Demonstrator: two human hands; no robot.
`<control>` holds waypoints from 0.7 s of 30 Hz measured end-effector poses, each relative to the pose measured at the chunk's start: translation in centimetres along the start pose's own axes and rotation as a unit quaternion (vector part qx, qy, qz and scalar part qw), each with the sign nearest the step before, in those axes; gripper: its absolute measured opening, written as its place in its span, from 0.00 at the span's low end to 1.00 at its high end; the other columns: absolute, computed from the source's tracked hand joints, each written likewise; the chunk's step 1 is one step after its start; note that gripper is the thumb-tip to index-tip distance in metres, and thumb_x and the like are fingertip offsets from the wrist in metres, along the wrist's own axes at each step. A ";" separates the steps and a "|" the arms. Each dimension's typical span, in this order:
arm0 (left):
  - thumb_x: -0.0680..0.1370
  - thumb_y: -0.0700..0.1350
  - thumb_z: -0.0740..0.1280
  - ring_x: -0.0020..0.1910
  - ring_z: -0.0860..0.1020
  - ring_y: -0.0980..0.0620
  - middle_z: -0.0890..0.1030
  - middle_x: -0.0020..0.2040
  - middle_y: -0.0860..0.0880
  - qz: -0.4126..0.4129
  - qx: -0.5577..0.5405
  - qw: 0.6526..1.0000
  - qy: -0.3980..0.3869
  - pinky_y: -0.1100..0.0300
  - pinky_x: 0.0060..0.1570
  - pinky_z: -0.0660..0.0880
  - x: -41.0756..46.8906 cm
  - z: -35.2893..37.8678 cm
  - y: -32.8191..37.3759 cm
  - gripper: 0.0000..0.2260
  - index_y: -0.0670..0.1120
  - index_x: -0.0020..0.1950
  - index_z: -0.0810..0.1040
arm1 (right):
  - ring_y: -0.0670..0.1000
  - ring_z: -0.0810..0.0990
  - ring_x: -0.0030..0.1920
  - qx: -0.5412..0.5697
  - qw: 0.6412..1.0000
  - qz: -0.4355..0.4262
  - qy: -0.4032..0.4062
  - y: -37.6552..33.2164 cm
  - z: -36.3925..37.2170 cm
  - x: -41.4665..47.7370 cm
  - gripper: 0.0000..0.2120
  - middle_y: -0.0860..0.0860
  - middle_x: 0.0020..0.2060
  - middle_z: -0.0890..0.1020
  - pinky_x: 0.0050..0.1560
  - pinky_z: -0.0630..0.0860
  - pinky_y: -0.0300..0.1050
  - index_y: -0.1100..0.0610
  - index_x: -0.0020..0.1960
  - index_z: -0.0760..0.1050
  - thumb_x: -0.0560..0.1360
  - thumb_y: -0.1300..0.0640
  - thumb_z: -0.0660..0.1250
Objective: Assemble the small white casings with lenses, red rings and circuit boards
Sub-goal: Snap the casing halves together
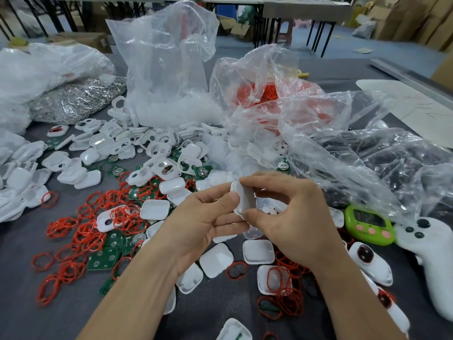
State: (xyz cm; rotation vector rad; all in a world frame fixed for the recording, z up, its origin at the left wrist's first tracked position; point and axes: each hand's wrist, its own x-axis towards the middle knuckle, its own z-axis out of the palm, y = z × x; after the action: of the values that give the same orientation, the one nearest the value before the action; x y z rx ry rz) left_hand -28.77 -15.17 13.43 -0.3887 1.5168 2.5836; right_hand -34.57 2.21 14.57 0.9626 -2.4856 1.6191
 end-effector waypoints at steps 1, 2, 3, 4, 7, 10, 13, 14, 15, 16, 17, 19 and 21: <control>0.72 0.45 0.73 0.42 0.87 0.47 0.87 0.50 0.40 0.002 0.004 1.000 -0.002 0.58 0.42 0.83 0.0 0.0 0.0 0.12 0.46 0.54 0.88 | 0.38 0.82 0.59 -0.014 1.000 -0.005 0.005 0.0 0.1 -0.1 0.24 0.36 0.56 0.84 0.61 0.78 0.37 0.45 0.60 0.85 0.67 0.61 0.82; 0.72 0.45 0.73 0.43 0.87 0.47 0.87 0.51 0.40 0.004 0.008 1.000 -0.002 0.58 0.42 0.83 0.0 0.0 -0.1 0.12 0.46 0.54 0.88 | 0.37 0.81 0.59 -0.025 1.000 -0.008 0.010 0.0 0.1 -0.1 0.24 0.35 0.56 0.83 0.61 0.77 0.35 0.45 0.60 0.85 0.67 0.61 0.81; 0.72 0.46 0.73 0.43 0.87 0.47 0.87 0.52 0.40 0.004 0.011 1.000 -0.002 0.58 0.43 0.83 0.0 0.1 -0.1 0.13 0.45 0.55 0.88 | 0.36 0.81 0.58 -0.032 0.999 -0.010 0.014 0.0 0.2 -0.1 0.24 0.35 0.56 0.83 0.60 0.77 0.34 0.45 0.60 0.85 0.67 0.61 0.81; 0.72 0.46 0.73 0.43 0.87 0.47 0.87 0.52 0.40 0.005 0.012 1.000 0.000 0.58 0.43 0.83 0.0 0.1 -0.1 0.13 0.45 0.55 0.88 | 0.36 0.81 0.58 -0.035 0.999 -0.009 0.017 0.0 0.3 -0.1 0.24 0.34 0.56 0.82 0.59 0.77 0.34 0.45 0.61 0.85 0.67 0.61 0.81; 0.73 0.46 0.72 0.42 0.87 0.48 0.87 0.53 0.40 0.006 0.009 1.000 0.006 0.58 0.43 0.83 0.1 0.2 -0.2 0.12 0.46 0.55 0.88 | 0.37 0.81 0.57 -0.030 0.999 0.002 0.027 0.2 0.7 -0.2 0.24 0.34 0.57 0.82 0.58 0.79 0.35 0.45 0.61 0.84 0.68 0.61 0.80; 0.80 0.42 0.68 0.41 0.86 0.48 0.86 0.52 0.41 0.011 0.011 1.000 0.013 0.56 0.44 0.83 0.1 0.3 -0.2 0.09 0.45 0.54 0.88 | 0.37 0.82 0.56 -0.010 0.999 0.041 0.029 0.1 1.2 -0.3 0.23 0.33 0.57 0.82 0.56 0.81 0.38 0.42 0.60 0.84 0.69 0.61 0.79; 0.84 0.38 0.63 0.41 0.87 0.47 0.87 0.49 0.40 0.016 0.024 0.999 0.032 0.54 0.44 0.84 0.2 0.4 -0.4 0.13 0.43 0.50 0.88 | 0.38 0.84 0.50 0.017 0.996 0.091 0.019 0.2 1.6 -0.3 0.23 0.34 0.52 0.84 0.45 0.84 0.39 0.38 0.59 0.83 0.70 0.59 0.77; 0.84 0.37 0.63 0.41 0.87 0.46 0.87 0.47 0.41 0.019 0.029 0.999 0.040 0.54 0.43 0.84 0.1 0.4 -0.5 0.14 0.43 0.49 0.88 | 0.39 0.85 0.49 0.021 0.995 0.101 0.013 0.3 1.7 -0.3 0.22 0.35 0.50 0.85 0.42 0.84 0.40 0.37 0.59 0.83 0.69 0.58 0.77; 0.84 0.36 0.62 0.41 0.87 0.46 0.87 0.45 0.42 0.023 0.035 0.998 0.045 0.54 0.43 0.84 0.2 0.5 -0.5 0.15 0.43 0.47 0.88 | 0.41 0.85 0.47 0.030 0.993 0.111 0.005 0.4 1.7 -0.3 0.22 0.37 0.48 0.86 0.41 0.84 0.41 0.36 0.59 0.83 0.69 0.57 0.76; 0.84 0.36 0.62 0.41 0.87 0.45 0.87 0.43 0.43 0.026 0.039 0.998 0.048 0.53 0.44 0.84 0.1 0.5 -0.5 0.16 0.44 0.47 0.88 | 0.42 0.86 0.47 0.052 0.991 0.124 -0.001 0.4 1.7 -0.2 0.22 0.38 0.48 0.86 0.42 0.85 0.41 0.36 0.60 0.83 0.69 0.56 0.76; 0.84 0.36 0.61 0.42 0.87 0.45 0.87 0.43 0.43 0.029 0.042 0.998 0.046 0.52 0.45 0.84 0.1 0.5 -0.5 0.16 0.45 0.48 0.89 | 0.43 0.86 0.48 0.085 0.987 0.136 -0.002 0.4 1.7 -0.1 0.22 0.39 0.49 0.86 0.43 0.84 0.41 0.37 0.61 0.83 0.70 0.55 0.75; 0.84 0.37 0.60 0.46 0.87 0.42 0.87 0.49 0.40 0.032 0.040 0.998 0.037 0.52 0.46 0.84 0.1 0.5 -0.5 0.16 0.46 0.52 0.88 | 0.44 0.86 0.51 0.171 0.970 0.173 0.024 0.8 1.7 0.2 0.20 0.41 0.52 0.87 0.48 0.84 0.42 0.42 0.63 0.82 0.73 0.54 0.75; 0.84 0.38 0.61 0.50 0.87 0.40 0.86 0.53 0.38 0.036 0.038 0.998 0.029 0.52 0.45 0.84 0.1 0.5 -0.5 0.14 0.47 0.55 0.87 | 0.50 0.88 0.49 0.231 0.947 0.217 0.052 0.8 1.4 0.6 0.09 0.48 0.49 0.88 0.48 0.85 0.48 0.48 0.58 0.84 0.79 0.56 0.72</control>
State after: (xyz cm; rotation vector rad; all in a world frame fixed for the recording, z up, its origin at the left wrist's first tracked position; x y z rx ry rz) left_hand -28.85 -14.51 13.24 -0.4122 1.6716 2.5803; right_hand -35.03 0.95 13.45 0.3255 -2.4081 2.3854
